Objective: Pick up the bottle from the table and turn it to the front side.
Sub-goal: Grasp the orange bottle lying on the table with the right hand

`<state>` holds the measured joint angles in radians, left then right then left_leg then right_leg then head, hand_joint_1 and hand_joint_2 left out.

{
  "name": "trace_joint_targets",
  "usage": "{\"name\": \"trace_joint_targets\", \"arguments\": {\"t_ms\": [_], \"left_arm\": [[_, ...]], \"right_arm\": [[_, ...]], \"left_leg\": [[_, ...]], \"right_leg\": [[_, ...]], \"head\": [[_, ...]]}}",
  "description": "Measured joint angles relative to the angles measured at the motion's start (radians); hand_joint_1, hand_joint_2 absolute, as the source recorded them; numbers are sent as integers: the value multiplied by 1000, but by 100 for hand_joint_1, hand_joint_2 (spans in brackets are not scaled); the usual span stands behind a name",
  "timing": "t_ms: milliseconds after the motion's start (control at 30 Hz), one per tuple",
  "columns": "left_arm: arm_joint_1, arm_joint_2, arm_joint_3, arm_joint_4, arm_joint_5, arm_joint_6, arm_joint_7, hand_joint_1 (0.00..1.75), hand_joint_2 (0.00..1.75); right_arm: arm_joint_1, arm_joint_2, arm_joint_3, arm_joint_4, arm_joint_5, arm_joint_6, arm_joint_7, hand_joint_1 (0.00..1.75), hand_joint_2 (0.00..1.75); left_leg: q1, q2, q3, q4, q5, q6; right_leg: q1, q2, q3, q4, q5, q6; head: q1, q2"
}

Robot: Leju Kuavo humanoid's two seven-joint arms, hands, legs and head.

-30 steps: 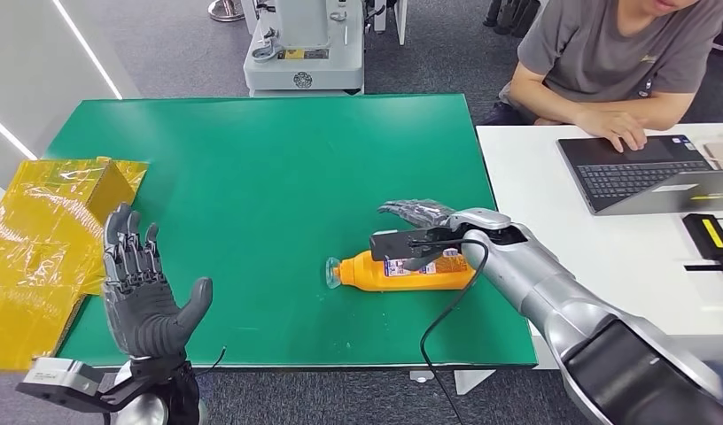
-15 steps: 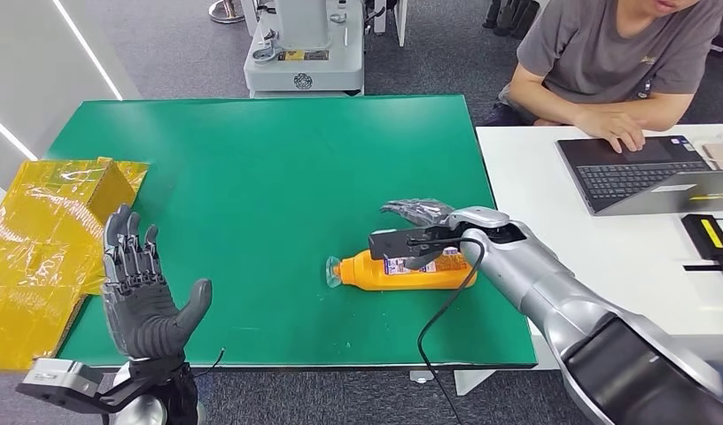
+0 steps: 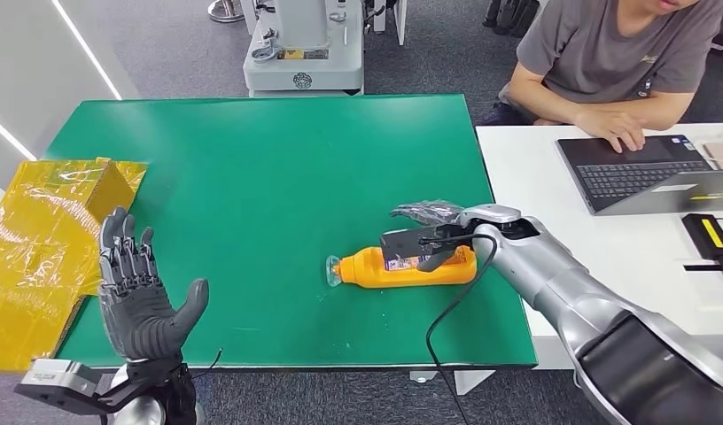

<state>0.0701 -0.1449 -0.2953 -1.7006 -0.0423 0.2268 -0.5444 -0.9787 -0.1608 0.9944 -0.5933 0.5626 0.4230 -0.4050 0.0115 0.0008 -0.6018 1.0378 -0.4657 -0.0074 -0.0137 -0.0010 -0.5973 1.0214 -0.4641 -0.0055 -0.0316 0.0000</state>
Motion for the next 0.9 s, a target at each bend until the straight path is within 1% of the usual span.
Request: {"name": "trace_joint_targets", "arguments": {"t_ms": [67,267,333,400,533,667,733,800,900], "left_arm": [[5,0,0,-1,0,5,0,0,175],[35,0,0,-15,-6,19,-8,0,175],[41,0,0,-17,-8,20,-15,0,175],[44,0,0,-18,-8,19,-23,0,175],[43,0,0,-18,-4,17,-32,0,175],[42,0,0,-17,1,13,-36,0,175],[41,0,0,-17,2,10,-36,0,175],[42,-1,0,-17,1,7,-34,0,175],[42,-1,0,-17,-1,5,-32,0,175]], "right_arm": [[3,-9,4,-18,2,-55,15,0,175],[24,-28,-15,-85,13,-287,75,0,175],[46,-29,-38,-115,13,-350,74,0,175],[74,-30,-72,-154,5,-385,56,0,175],[134,-37,-134,-227,-21,-374,15,0,175],[172,-54,-167,-278,-50,-303,-7,0,175],[186,-65,-175,-292,-77,-246,6,0,175],[196,-76,-182,-297,-107,-197,40,0,175],[206,-88,-188,-299,-130,-165,67,0,175]], "left_leg": [[0,0,-1,0,0,0],[0,0,-1,0,0,0],[0,0,-1,0,-1,0],[0,0,-1,-1,-1,0],[0,0,-1,-1,-1,0],[0,0,-1,-1,-1,0],[0,0,-2,0,-1,0],[0,0,-2,0,-1,0],[0,0,-2,0,-1,0]], "right_leg": [[0,0,-1,0,0,0],[0,0,-2,0,0,0],[0,0,-2,0,-1,0],[0,0,-2,0,-1,0],[0,0,-2,0,-1,0],[0,0,-2,0,-1,0],[0,0,-2,0,-1,0],[0,0,-2,0,-1,0],[0,0,-2,0,-1,0]], "head": [[0,0],[0,0],[0,0],[0,0],[0,0],[0,0],[0,0],[0,0],[0,0]]}}
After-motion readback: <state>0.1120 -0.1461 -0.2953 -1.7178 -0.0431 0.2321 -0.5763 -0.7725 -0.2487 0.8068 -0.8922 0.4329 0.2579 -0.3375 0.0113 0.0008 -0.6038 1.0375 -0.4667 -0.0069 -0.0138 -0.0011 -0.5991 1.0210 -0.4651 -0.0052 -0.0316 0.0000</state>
